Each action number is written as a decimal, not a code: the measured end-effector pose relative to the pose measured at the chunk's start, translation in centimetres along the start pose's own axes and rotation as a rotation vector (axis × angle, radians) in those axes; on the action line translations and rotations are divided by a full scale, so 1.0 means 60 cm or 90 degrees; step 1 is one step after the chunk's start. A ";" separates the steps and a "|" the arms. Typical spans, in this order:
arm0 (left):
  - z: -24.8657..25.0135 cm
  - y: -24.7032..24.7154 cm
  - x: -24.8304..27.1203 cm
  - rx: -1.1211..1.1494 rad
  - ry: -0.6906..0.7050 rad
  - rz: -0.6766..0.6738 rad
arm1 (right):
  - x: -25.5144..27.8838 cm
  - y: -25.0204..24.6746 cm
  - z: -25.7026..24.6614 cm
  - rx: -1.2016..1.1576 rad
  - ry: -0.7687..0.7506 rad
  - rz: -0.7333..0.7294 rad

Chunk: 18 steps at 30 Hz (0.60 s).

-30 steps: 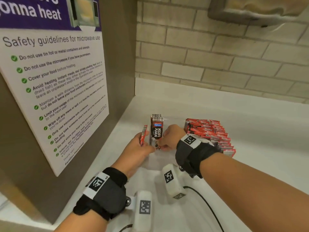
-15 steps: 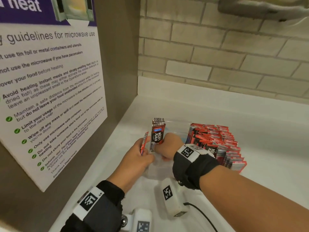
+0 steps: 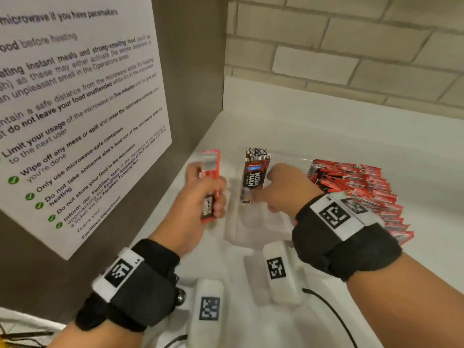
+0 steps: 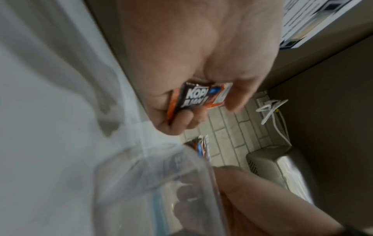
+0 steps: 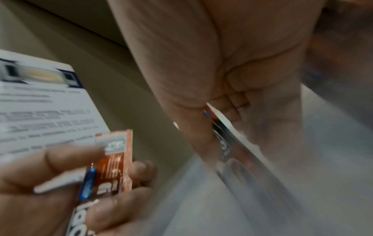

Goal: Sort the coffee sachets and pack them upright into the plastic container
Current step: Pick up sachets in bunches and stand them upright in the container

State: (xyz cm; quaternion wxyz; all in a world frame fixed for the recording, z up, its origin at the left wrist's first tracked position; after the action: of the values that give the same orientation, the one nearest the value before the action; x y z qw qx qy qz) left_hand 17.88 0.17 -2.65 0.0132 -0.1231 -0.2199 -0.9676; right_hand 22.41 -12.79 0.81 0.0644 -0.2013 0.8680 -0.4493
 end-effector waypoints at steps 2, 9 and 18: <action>0.031 -0.003 0.005 0.072 0.045 -0.019 | 0.007 -0.030 -0.020 0.011 -0.022 0.035; 0.076 0.026 0.014 -0.036 0.116 -0.042 | 0.021 -0.102 -0.051 -0.029 -0.095 0.187; 0.051 0.015 0.000 0.061 0.012 0.004 | 0.021 -0.102 -0.013 -0.005 -0.071 0.187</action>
State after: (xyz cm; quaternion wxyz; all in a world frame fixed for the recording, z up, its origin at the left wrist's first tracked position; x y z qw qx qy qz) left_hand 18.69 0.64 0.38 0.0245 -0.1142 -0.2655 -0.9570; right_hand 22.81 -15.90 6.30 0.1767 -0.0969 0.8850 -0.4198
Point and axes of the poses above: each hand's wrist, its own x-axis away from the middle knuckle, its own y-axis out of the palm, z = x × y, the point moved 9 cm from there along -x, towards the middle knuckle, and after that the axes turned 13 degrees about -y, right-handed, at the moved point
